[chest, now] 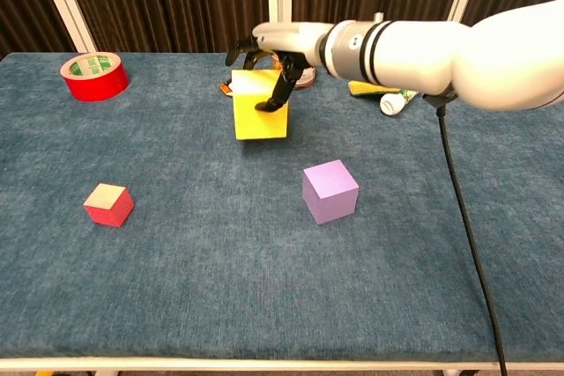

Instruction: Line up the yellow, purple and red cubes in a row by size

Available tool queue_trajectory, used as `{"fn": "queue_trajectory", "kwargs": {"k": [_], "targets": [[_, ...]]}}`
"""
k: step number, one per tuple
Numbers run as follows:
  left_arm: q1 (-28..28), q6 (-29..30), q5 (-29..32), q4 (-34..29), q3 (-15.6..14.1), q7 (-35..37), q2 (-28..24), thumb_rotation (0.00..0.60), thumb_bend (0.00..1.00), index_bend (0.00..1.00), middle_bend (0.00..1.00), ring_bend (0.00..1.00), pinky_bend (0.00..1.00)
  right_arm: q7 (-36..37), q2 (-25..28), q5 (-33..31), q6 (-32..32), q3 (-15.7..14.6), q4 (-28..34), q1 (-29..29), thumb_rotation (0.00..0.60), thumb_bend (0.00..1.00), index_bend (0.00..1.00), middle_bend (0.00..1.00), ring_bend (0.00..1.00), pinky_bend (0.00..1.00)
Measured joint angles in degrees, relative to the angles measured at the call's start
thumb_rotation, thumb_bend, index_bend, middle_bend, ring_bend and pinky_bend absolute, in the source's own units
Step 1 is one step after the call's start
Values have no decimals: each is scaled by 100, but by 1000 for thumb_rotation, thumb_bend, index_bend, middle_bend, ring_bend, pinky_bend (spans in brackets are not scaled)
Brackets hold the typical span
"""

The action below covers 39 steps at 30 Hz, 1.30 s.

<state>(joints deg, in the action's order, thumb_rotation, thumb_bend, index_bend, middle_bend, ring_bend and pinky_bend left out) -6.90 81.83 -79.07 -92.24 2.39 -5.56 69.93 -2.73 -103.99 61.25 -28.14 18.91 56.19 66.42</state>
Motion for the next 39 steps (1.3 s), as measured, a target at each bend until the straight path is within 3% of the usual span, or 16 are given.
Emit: {"fn": "queue_trajectory", "kwargs": {"k": [6,11,17,23,26,30,34,39], "targets": [[19,-25,-13,74,-5,74,36,600,192,191,200,182,242,-183,-261,-367,99,-77,-345,144,600,300,11,189,0,9],[35,9,-42,88,11,85,44,600,191,191,200,182,241,-271,-270,-537,136,-130,-340,172,600,272,0,46,0,0],[31,74,-130,20,41,51,18,600,190,191,200,182,241,-277,-16,-587,-12,-154,128,53,600,230,0,0,0,0],[66,185,-226,-59,42,22,-13,600,190,191,200,182,241,-193,680,-294,-545,-252,1243,-391,600,206,0,23,0,0],[66,182,-231,-95,47,15,-21,600,190,191,200,182,241,-68,1249,77,-906,-411,1996,-786,600,164,0,105,0,8],[58,174,-231,-108,66,2,-16,600,189,191,200,182,241,222,2108,889,-1336,-853,2819,-1378,600,141,0,168,0,111],[64,198,-241,-138,77,-41,-24,600,190,191,200,182,241,596,2557,1565,-1565,-1391,3134,-1816,600,124,0,162,0,138],[64,189,-262,-182,70,-66,-37,600,189,191,200,182,241,1038,2582,2043,-1614,-1782,3106,-2038,600,117,0,136,0,145]]}}
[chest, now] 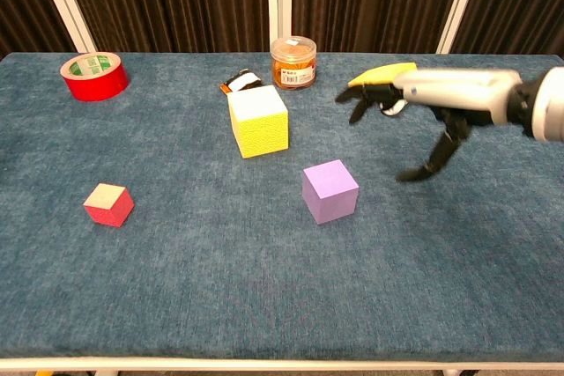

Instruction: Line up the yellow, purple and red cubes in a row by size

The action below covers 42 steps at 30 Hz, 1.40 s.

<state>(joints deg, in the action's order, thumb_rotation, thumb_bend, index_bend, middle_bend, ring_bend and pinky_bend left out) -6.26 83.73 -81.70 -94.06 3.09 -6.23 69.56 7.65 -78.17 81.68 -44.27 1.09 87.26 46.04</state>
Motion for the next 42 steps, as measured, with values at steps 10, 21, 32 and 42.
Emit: {"fn": "queue_trajectory", "kwargs": {"k": [10,21,32,42], "targets": [[49,11,39,12,-9,54,-3,600,189,191,200,182,241,-66,-702,150,201,36,-558,168,600,140,19,137,0,145],[141,52,63,148,-35,237,17,600,189,191,200,182,241,-522,-1116,-188,244,214,-912,236,600,333,432,404,136,218],[136,28,-23,114,-48,328,-22,600,188,191,200,182,241,-210,-696,-629,281,566,-1331,209,600,329,435,402,140,194],[143,-74,51,-27,-64,346,-127,600,188,191,200,182,241,397,-1779,-832,1017,1023,-3198,946,600,255,437,394,138,92]]}}
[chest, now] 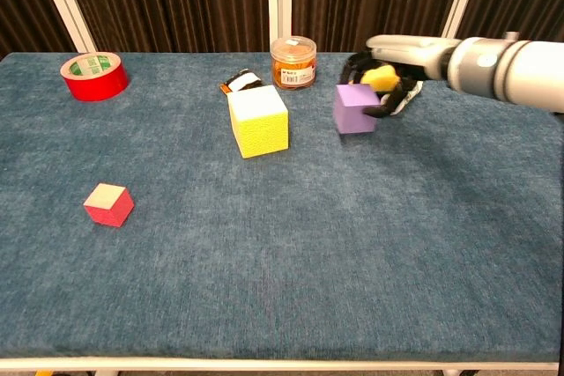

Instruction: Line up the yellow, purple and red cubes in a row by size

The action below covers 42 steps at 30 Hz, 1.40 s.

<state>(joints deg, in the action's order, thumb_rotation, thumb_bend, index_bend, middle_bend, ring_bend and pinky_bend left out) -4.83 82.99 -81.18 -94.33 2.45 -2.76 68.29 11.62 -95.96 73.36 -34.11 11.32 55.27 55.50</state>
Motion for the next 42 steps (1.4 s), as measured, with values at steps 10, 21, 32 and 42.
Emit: {"fn": "queue_trajectory", "kwargs": {"k": [10,21,32,42], "targets": [[-9,-73,3,-30,-9,117,-39,600,188,191,200,182,241,763,-772,195,316,168,-863,499,600,252,437,405,136,18],[-49,-171,-42,74,-25,316,-13,600,189,191,200,182,241,695,-687,130,253,149,-364,406,600,243,388,406,127,0],[-35,-177,-104,129,-70,470,1,600,189,191,200,182,242,-511,-736,-715,111,304,-83,347,600,224,336,390,94,0],[-19,-192,-113,212,-88,603,16,600,188,191,200,182,242,-1457,-844,-1596,145,398,80,407,600,107,107,280,16,0]]}}
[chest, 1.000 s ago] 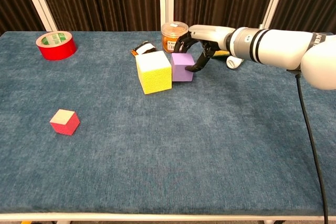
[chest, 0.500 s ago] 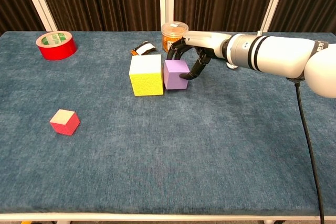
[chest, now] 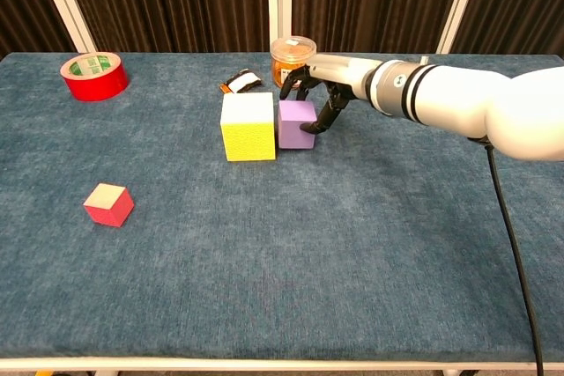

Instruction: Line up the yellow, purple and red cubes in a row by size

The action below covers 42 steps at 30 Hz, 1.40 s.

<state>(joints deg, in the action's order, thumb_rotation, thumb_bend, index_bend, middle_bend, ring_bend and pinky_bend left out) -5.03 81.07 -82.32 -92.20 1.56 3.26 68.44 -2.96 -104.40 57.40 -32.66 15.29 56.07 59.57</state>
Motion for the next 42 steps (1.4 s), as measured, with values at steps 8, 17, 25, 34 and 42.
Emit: {"fn": "queue_trajectory", "kwargs": {"k": [8,17,25,34,42], "targets": [[14,35,-32,43,-2,41,26,600,188,191,200,182,242,-232,263,-283,-48,-23,507,-79,600,88,0,115,0,0],[21,36,-40,44,-5,67,14,600,189,191,200,182,242,-174,739,-400,-241,-8,773,-321,600,93,0,90,0,0],[3,4,-1,-35,11,-10,-22,600,188,191,200,182,242,-171,301,-488,-9,30,-291,-100,600,78,0,62,0,0],[-28,-89,55,-89,15,-58,-76,600,188,191,200,182,242,200,-554,-271,396,172,-1631,291,600,44,0,48,0,0],[-57,-120,57,-72,26,-65,-71,600,189,191,200,182,242,601,-786,106,495,249,-1917,381,600,40,0,47,0,0]]}}
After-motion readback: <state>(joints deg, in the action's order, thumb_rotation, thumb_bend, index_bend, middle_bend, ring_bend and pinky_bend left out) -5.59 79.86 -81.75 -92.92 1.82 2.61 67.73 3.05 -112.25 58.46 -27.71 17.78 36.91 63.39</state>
